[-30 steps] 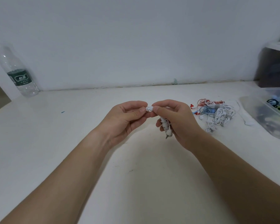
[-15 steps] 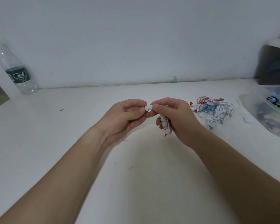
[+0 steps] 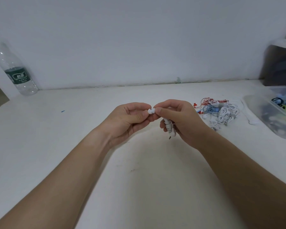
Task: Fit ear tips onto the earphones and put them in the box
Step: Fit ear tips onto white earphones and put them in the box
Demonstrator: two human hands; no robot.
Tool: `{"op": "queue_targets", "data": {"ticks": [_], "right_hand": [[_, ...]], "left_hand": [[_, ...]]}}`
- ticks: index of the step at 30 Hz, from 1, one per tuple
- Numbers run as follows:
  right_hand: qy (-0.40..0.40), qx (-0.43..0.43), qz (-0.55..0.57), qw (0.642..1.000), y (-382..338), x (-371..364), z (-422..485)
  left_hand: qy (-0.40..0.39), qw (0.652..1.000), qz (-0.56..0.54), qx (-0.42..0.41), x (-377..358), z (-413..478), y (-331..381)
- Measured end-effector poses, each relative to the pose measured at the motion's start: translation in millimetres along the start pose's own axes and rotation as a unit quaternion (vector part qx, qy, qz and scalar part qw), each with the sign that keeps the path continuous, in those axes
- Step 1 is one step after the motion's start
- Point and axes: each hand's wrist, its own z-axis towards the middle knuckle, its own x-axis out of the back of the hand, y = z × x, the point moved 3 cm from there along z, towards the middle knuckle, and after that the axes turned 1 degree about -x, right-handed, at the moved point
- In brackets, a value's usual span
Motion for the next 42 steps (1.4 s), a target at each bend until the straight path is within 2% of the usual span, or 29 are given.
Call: {"op": "queue_targets", "data": {"ticks": [16,23,30,34,37,40,42], "right_hand": [[0.011,0.036,-0.073,0.997,-0.4,3.5,1.6],[-0.009,-0.010,-0.017,1.000,1.6,4.4,1.6],[-0.002,0.010,-0.030,0.999,0.7,3.7,0.8],[0.002,-0.009,-0.013,1.000,1.5,3.0,0.5],[0.025,-0.033,0.014,0.999,2.2,3.1,1.1],[0.066,-0.053,0.053,0.995,4.1,3.7,2.2],[0.098,-0.061,0.078,0.990,5.0,4.1,2.6]], "left_hand": [[0.018,1.000,0.015,0.003,-0.1,-0.3,-2.4],[0.001,1.000,0.010,0.004,-1.0,-0.9,-1.1],[0.007,1.000,0.012,0.002,-2.9,-1.7,-2.8],[0.014,1.000,0.013,-0.001,-2.1,-0.4,-2.8],[0.044,0.992,0.121,-0.017,-1.5,-1.4,-2.0],[0.104,0.949,0.289,-0.076,-5.4,-4.3,0.2],[0.107,0.917,0.363,-0.124,-14.2,-7.2,1.6]]}}
